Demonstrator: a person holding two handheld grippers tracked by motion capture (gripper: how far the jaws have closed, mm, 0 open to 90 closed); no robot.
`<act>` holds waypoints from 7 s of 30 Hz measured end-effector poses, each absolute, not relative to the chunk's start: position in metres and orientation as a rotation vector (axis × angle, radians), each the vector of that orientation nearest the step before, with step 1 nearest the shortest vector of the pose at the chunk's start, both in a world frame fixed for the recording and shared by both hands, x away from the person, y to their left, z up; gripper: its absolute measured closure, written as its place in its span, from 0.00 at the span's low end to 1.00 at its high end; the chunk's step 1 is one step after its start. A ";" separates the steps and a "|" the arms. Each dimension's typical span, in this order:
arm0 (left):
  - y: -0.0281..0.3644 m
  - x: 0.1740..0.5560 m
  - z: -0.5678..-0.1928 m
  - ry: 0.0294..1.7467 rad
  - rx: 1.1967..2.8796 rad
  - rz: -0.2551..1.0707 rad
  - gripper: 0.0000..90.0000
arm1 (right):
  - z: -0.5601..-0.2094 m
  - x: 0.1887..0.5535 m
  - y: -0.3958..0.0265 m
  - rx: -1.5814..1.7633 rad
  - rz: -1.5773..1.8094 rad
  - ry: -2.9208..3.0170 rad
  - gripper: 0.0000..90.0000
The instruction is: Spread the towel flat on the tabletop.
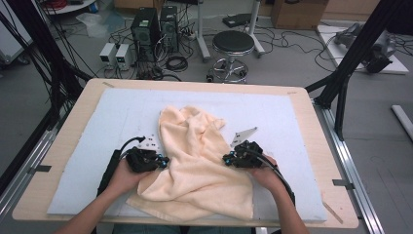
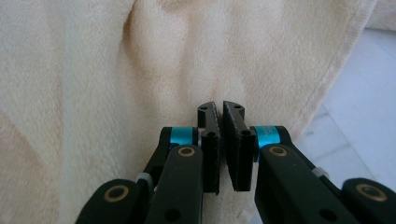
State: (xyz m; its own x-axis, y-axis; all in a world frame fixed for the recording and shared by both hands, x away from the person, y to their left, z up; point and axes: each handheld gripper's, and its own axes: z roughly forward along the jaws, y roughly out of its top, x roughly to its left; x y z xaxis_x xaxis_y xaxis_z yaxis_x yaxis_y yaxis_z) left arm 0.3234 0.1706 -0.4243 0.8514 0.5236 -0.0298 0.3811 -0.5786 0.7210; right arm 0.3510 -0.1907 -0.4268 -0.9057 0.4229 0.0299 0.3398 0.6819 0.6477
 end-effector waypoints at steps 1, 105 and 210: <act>0.174 0.321 -0.422 0.653 2.251 0.250 0.99 | -0.425 0.349 -0.194 0.631 1.041 2.757 0.95; 0.191 0.355 -0.420 0.743 2.239 0.242 0.97 | -0.397 0.347 -0.239 0.787 1.095 2.612 0.97; 0.210 0.370 -0.414 0.902 2.143 0.341 0.95 | -0.415 0.387 -0.216 0.830 1.031 2.668 0.95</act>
State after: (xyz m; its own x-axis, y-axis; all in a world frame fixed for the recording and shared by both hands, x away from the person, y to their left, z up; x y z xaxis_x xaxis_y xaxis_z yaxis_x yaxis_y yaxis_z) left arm 0.3699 0.2102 -0.4144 0.7131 0.6995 -0.0477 0.4930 -0.4518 0.7435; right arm 0.3873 -0.2164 -0.4146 -0.8323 0.5524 0.0457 0.4395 0.6075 0.6616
